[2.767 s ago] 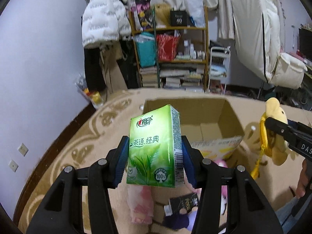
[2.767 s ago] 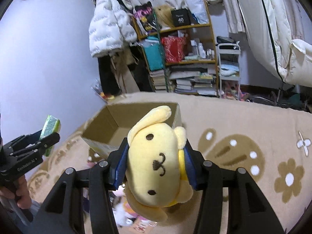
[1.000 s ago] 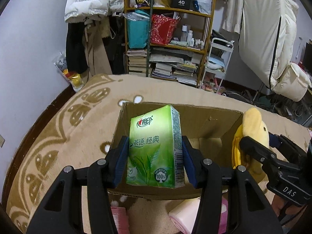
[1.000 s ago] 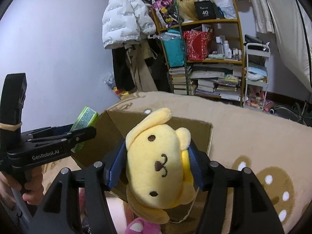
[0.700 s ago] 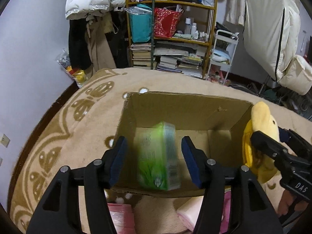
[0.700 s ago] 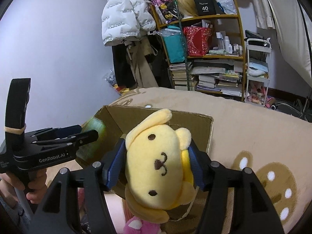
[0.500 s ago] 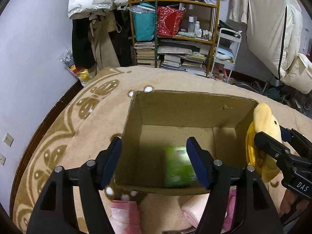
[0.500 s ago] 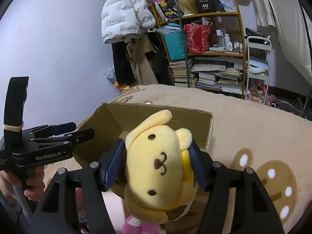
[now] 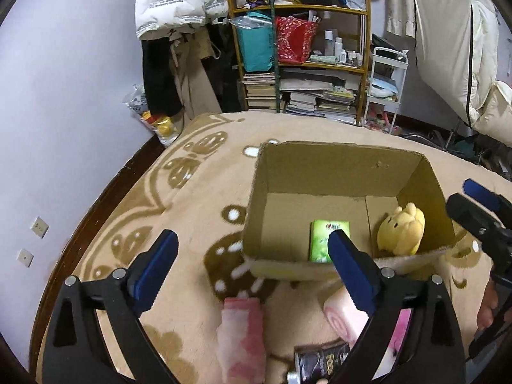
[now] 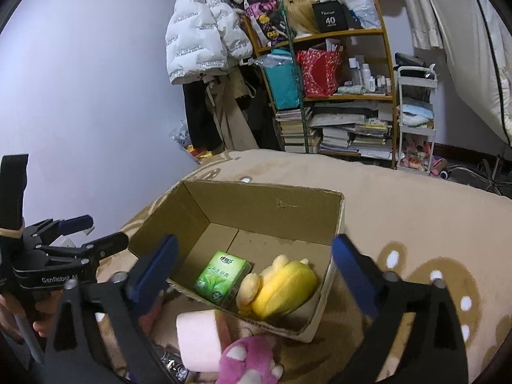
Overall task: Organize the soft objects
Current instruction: 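Drop the tissue pack and yellow dog into the box, opening both tools, then grasp the wrapped pink roll with the left tool while the right tool grasps the pink bear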
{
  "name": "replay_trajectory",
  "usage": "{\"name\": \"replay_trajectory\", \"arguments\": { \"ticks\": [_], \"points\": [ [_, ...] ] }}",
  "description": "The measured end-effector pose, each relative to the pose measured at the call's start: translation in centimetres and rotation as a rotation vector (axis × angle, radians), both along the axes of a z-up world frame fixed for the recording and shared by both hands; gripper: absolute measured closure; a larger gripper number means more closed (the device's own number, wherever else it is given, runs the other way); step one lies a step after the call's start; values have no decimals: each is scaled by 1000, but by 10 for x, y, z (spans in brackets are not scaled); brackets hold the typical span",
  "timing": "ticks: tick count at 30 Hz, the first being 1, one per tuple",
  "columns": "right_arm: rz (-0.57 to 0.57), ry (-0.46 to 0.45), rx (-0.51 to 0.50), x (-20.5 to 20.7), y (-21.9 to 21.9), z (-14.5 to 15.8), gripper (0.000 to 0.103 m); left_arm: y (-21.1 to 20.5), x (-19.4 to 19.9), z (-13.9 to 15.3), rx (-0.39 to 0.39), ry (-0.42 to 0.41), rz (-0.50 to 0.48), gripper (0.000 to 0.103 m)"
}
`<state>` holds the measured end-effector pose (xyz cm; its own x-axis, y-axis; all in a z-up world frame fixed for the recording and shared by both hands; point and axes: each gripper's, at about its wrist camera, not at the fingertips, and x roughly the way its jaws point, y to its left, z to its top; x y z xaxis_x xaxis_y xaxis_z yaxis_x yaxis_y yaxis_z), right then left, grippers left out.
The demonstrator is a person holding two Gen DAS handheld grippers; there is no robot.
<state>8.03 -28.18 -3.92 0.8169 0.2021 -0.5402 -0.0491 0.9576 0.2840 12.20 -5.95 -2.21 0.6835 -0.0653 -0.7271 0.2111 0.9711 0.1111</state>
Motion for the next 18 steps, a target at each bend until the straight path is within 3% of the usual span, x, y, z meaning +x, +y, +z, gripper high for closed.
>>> {"name": "replay_trajectory", "arguments": {
  "ticks": [7,12,18],
  "points": [
    [-10,-5,12,-23,6,11,0,17,-22,10,-20,18,39,6],
    [-17,-7,11,-40,10,17,0,27,-38,12,28,28,65,6],
    [-26,3,10,-55,18,20,0,38,-51,12,19,63,76,6]
  ]
}}
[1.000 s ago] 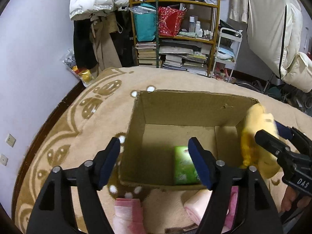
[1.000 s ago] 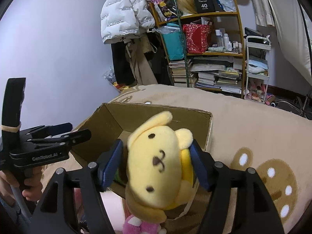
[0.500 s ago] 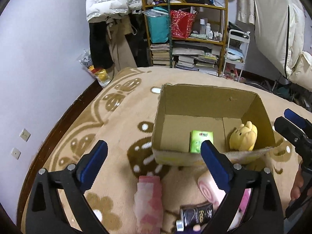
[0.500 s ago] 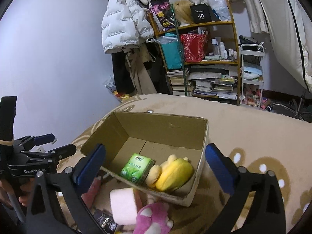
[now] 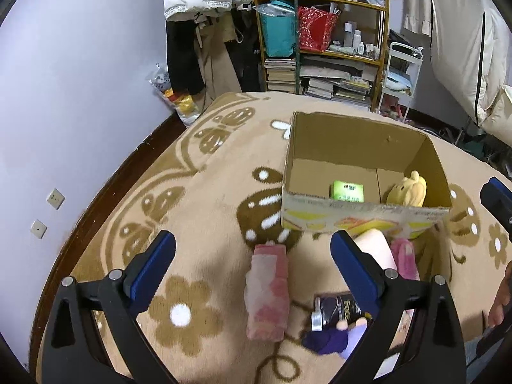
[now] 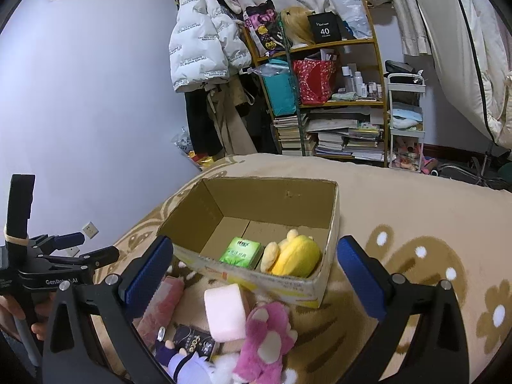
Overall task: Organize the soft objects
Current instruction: 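Grasp the wrapped pink roll with the left tool while the right tool grasps the pink bear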
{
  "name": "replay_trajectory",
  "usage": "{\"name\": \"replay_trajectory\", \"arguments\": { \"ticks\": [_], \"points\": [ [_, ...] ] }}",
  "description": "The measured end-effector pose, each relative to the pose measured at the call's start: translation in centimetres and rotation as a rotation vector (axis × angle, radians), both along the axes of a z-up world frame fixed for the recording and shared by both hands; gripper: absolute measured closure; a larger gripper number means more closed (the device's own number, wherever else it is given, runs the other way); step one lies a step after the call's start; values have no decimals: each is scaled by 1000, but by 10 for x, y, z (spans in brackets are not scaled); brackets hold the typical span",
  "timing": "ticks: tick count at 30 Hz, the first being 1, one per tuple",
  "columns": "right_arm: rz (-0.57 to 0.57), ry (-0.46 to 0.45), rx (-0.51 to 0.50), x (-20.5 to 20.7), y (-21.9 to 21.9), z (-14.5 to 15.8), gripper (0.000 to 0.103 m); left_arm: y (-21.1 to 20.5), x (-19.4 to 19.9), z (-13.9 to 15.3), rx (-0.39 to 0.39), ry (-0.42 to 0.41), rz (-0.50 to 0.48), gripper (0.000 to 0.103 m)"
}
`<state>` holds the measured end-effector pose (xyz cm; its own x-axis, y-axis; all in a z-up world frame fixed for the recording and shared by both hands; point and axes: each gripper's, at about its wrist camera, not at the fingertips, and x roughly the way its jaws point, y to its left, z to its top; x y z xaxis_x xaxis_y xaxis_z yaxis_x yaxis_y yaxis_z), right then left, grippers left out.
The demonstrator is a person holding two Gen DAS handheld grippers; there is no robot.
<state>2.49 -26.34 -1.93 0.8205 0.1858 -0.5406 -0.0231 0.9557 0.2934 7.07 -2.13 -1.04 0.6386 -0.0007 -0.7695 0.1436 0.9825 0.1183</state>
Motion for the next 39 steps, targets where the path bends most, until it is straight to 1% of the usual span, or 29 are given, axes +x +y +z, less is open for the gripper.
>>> {"name": "replay_trajectory", "arguments": {
  "ticks": [4,7,11,16,26,32,39],
  "points": [
    [7,18,0,-8,5,-2,0,2,-10,-1,13,3,2,6],
    [16,41,4,-13,9,-7,0,5,-15,-4,9,22,10,6],
    [19,73,4,-20,14,-16,0,9,-19,-8,-4,47,17,6],
    [13,110,25,-25,15,-29,0,8,-20,-13,4,57,16,6],
    [0,170,32,-19,14,-49,0,4,-2,-40,-36,110,17,6],
    [-10,210,39,-13,13,-62,0,1,6,-59,-18,162,31,6],
    [-16,261,44,-4,14,-79,0,3,19,-79,-27,213,56,6]
  ]
}}
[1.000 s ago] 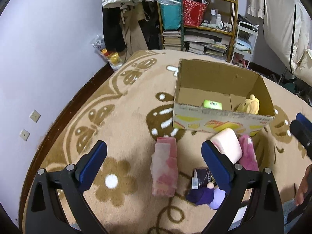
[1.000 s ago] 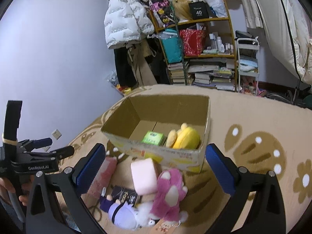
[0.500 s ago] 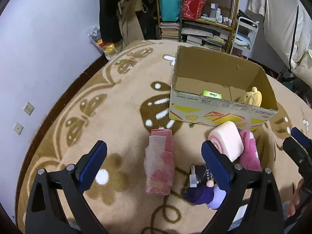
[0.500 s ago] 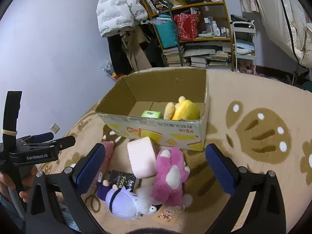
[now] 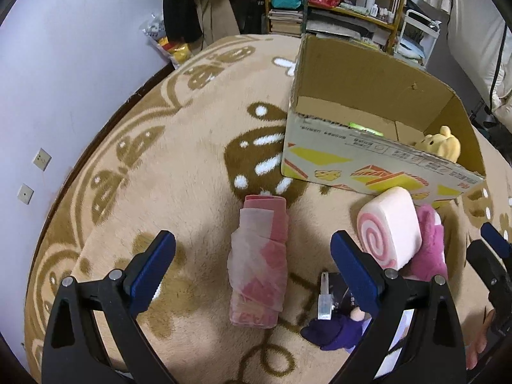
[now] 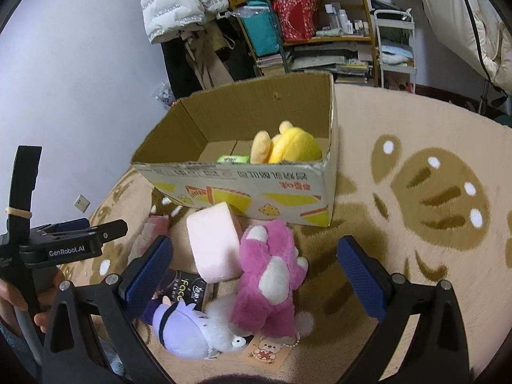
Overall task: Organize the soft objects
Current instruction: 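Grasp the wrapped pink roll with the left tool while the right tool grasps the pink bear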
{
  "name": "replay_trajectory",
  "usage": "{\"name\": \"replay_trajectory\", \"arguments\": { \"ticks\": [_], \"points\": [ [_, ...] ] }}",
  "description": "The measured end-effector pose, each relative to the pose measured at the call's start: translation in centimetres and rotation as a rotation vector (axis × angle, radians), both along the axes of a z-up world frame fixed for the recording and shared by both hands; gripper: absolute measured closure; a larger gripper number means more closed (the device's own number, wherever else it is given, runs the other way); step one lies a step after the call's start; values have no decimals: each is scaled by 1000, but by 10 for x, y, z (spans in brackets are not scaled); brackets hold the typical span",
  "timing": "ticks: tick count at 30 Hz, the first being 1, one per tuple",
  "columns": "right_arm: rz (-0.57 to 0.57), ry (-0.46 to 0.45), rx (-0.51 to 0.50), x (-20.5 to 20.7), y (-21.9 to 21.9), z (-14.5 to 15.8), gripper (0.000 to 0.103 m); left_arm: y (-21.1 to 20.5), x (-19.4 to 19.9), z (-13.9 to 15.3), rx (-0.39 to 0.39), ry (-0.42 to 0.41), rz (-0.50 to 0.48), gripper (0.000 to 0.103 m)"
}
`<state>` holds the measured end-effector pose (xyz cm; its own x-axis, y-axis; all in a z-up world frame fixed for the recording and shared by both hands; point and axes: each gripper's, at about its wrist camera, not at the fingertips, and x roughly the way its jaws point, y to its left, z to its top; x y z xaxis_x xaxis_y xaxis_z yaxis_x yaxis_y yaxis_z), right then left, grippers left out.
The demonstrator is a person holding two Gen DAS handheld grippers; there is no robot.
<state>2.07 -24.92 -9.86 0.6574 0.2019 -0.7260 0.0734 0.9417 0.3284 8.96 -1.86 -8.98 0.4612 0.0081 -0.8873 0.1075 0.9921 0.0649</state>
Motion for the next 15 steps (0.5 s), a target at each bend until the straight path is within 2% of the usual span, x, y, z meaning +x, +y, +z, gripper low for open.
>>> {"name": "replay_trajectory", "arguments": {
  "ticks": [15],
  "points": [
    [-13,91,25,13,0,-27,0,8,18,-33,-5,111,56,6]
  ]
}}
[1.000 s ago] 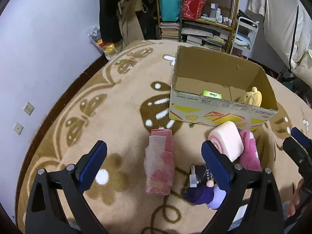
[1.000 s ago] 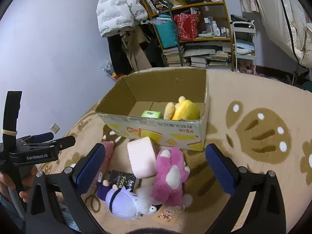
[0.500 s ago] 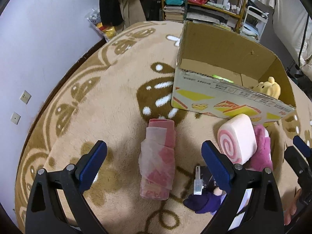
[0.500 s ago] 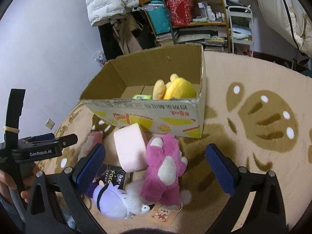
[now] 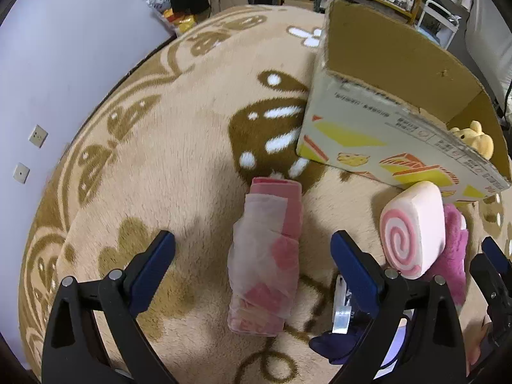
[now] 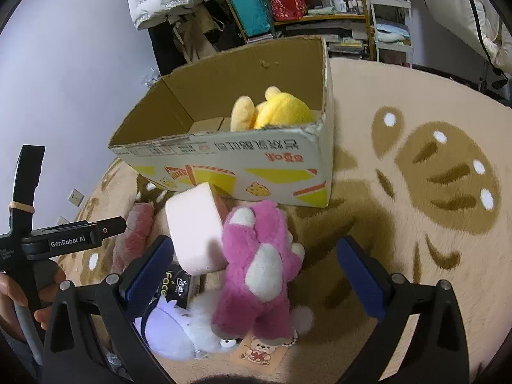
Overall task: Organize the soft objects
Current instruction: 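Grasp the wrapped pink roll with the left tool while the right tool grasps the pink bear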
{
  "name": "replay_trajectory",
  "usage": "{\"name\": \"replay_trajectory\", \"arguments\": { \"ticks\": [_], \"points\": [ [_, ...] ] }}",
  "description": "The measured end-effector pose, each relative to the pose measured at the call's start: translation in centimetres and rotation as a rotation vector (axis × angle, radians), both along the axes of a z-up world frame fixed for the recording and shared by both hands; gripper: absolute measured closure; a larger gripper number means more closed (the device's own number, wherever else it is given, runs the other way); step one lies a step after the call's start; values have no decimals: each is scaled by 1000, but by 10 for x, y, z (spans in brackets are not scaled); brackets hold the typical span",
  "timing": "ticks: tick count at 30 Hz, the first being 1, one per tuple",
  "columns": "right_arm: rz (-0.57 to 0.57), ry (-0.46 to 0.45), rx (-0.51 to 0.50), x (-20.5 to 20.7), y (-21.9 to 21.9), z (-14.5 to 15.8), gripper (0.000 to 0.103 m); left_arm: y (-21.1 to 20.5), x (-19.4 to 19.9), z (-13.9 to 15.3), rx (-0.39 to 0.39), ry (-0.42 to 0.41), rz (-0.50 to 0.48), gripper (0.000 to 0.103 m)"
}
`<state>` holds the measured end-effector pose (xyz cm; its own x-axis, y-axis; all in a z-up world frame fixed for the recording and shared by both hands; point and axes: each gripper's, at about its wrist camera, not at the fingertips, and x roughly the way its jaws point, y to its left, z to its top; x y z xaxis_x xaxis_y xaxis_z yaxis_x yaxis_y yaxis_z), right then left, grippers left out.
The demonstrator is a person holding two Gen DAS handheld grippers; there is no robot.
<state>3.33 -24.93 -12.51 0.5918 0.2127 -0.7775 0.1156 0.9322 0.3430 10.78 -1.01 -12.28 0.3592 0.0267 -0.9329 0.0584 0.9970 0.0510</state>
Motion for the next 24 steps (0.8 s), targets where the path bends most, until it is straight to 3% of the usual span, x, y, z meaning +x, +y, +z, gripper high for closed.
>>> {"name": "replay_trajectory", "arguments": {
  "ticks": [15,24],
  "points": [
    [9,99,5,6,2,-21,3,0,9,-29,34,89,8,6],
    [38,182,23,16,11,-42,26,1,13,-41,34,115,9,7]
  ]
}}
